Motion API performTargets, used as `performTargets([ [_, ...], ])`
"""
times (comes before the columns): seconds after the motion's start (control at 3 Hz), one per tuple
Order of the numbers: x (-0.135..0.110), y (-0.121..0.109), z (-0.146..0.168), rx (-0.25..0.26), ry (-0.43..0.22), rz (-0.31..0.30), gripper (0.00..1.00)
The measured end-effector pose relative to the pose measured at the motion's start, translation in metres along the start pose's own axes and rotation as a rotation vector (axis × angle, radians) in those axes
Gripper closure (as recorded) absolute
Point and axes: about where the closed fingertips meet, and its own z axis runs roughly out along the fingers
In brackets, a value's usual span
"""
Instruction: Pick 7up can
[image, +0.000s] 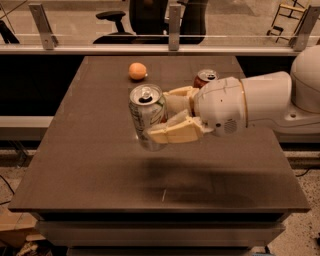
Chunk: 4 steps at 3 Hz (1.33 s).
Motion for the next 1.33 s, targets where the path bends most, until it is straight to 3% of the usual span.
performTargets([
  [0.67, -0.017, 0.002, -0.013, 0.032, 0.023, 0.01, 1.0],
  [1.0, -0.028, 0.001, -0.028, 0.072, 0.054, -0.017, 1.0],
  [1.33, -0.028, 0.001, -0.027, 0.074, 0.057, -0.019, 1.0],
])
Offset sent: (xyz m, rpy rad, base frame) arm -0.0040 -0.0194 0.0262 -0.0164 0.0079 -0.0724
